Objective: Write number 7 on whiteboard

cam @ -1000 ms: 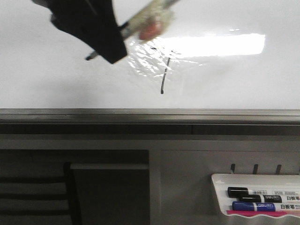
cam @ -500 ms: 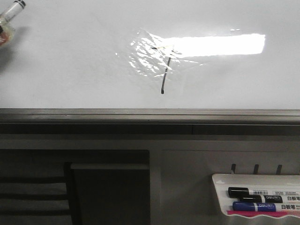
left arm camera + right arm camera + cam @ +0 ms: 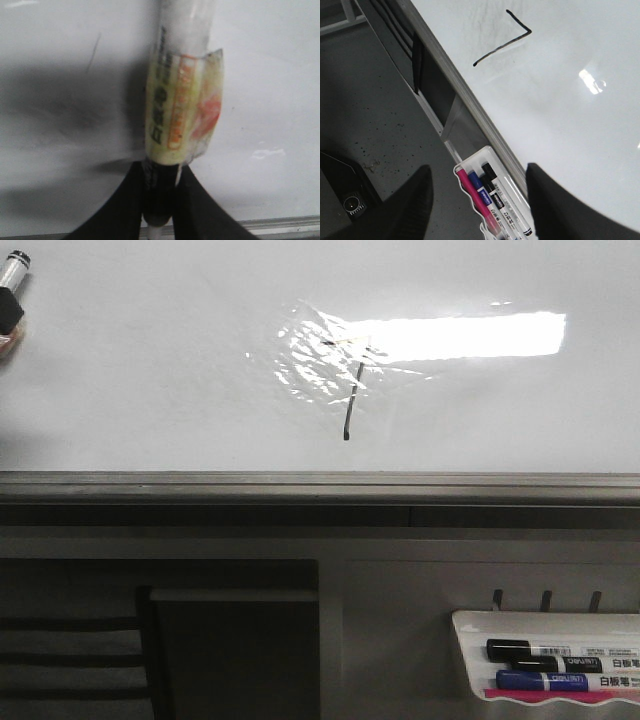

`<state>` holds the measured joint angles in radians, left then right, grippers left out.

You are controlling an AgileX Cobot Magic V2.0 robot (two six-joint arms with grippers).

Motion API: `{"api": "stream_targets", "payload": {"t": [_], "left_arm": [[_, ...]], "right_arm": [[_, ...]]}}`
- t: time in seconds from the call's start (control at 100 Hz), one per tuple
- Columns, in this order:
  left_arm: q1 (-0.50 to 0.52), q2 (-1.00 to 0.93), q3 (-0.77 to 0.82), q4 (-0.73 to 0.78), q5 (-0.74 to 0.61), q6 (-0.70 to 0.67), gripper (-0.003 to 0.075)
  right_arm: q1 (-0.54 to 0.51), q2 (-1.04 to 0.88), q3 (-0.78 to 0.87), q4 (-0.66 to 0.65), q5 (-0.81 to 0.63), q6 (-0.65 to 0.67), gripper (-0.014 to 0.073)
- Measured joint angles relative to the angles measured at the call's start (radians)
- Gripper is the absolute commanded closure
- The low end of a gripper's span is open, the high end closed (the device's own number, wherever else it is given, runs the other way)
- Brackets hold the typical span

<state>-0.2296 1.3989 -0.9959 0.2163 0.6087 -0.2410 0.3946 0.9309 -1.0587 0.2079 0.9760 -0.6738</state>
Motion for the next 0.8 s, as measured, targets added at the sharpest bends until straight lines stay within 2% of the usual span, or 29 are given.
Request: {"api": "stream_targets", "payload": {"t": [0.19, 0.26, 0.38, 0.5, 0.57, 0.69, 0.8], "left_arm": [[0.000, 0.000, 0.000, -0.008, 0.004, 0.000, 0.0736], [0.000, 0.000, 0.000, -0.008, 0.004, 0.000, 0.0707], [0.000, 0.000, 0.000, -0.010, 0.004, 0.000, 0.0580], [0.000, 0.002, 0.000, -0.010, 0.002, 0.000, 0.0399], [0.000, 0.002, 0.000, -0.010, 0.002, 0.000, 0.0337], [0.000, -0.002, 0.000, -0.008, 0.016, 0.000, 0.0332], [0.000, -0.043, -0.006, 0.013, 0.082, 0.000, 0.0332]], "right_arm": [[0.000, 0.000, 0.000, 0.000, 0.000, 0.000, 0.0219], [0.000, 0.000, 0.000, 0.000, 0.000, 0.000, 0.0219], [0.000, 0.000, 0.000, 0.000, 0.000, 0.000, 0.0219], [0.000, 0.000, 0.000, 0.000, 0.000, 0.001, 0.0219], [0.000, 0.000, 0.000, 0.000, 0.000, 0.002, 0.0219], [0.000, 0.000, 0.000, -0.002, 0.000, 0.002, 0.0219], [0.000, 0.000, -0.017, -0.009, 0.007, 0.034, 0.0219]]}}
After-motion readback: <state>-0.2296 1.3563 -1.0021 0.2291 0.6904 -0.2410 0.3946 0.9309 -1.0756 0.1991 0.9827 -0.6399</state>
